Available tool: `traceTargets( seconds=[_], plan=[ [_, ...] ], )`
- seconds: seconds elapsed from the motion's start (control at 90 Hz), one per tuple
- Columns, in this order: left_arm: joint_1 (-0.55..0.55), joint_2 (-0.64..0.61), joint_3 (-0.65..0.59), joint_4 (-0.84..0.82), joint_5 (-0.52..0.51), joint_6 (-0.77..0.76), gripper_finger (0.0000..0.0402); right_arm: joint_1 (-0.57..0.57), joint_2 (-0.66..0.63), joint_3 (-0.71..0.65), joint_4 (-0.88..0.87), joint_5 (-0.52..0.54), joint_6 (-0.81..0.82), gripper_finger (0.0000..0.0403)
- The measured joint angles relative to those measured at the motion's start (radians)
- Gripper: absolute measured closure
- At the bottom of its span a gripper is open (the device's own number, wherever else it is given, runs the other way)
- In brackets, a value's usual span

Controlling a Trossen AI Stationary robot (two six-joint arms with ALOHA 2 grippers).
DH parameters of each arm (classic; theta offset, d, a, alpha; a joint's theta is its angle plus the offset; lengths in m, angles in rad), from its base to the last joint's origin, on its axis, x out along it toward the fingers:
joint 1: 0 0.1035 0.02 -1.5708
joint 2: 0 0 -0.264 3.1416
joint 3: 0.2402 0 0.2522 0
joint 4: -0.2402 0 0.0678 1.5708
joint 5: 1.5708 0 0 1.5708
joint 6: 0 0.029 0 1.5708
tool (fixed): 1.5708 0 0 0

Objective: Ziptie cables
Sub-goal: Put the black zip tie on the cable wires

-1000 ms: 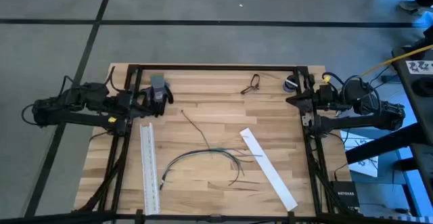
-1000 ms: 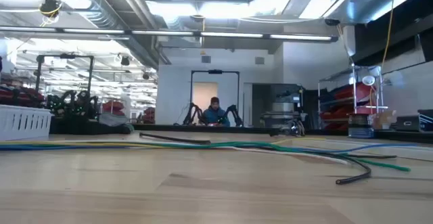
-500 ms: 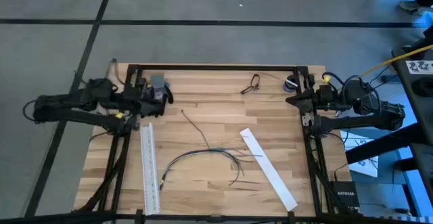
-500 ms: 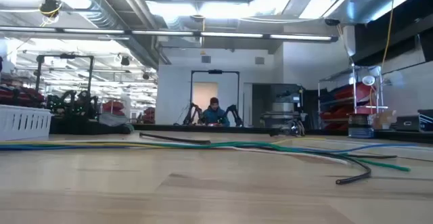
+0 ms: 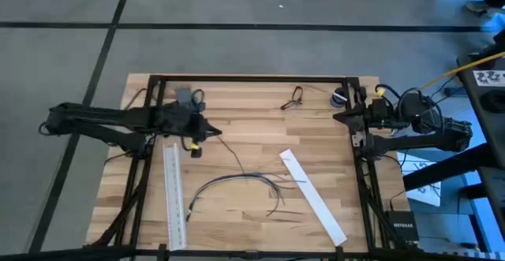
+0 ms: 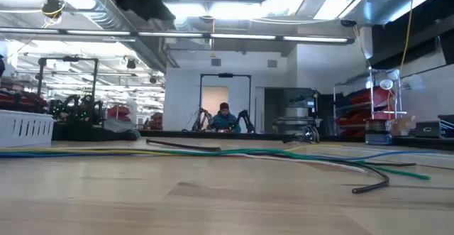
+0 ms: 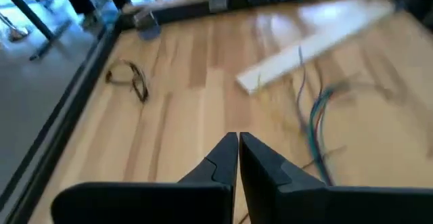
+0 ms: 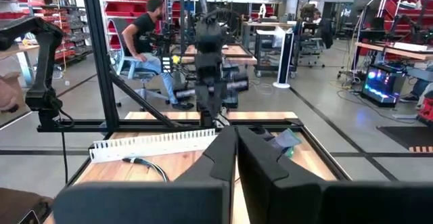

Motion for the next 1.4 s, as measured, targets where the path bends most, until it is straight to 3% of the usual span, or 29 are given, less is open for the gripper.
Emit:
traceTargets(
  seconds=[0.167,0.467,0.556,0.722,1.022,1.156,1.4],
  plan=[
    [0.105,0.065,0.0,-0.088,-0.013,-0.137,0.0387,0.0,0.0,0.0,0.0,0.0,0.0,0.0403],
    [0.225,0.147,0.0,-0.198,0.05,-0.471,0.0293,0.0,0.0,0.0,0.0,0.0,0.0,0.0403],
    [0.241,0.185,0.0,-0.207,0.05,-0.506,0.0273,0.0,0.0,0.0,-0.001,0.0,0.0,0.0403],
    [0.253,0.281,0.0,-0.241,0.035,-0.383,0.0263,0.0,0.0,0.0,-0.005,0.0,0.0,0.0403],
    [0.267,0.437,0.0,-0.193,0.032,0.031,0.0263,0.0,0.0,0.0,-0.017,0.0,0.0,0.0403],
    [0.266,0.503,0.0,-0.184,0.091,0.198,0.0263,0.0,0.0,0.0,-0.021,0.0,0.0,0.0403],
    [0.268,0.579,0.002,-0.13,0.11,0.292,0.0265,0.0,0.0,0.0,-0.021,0.0,0.0,0.0403]
  ],
)
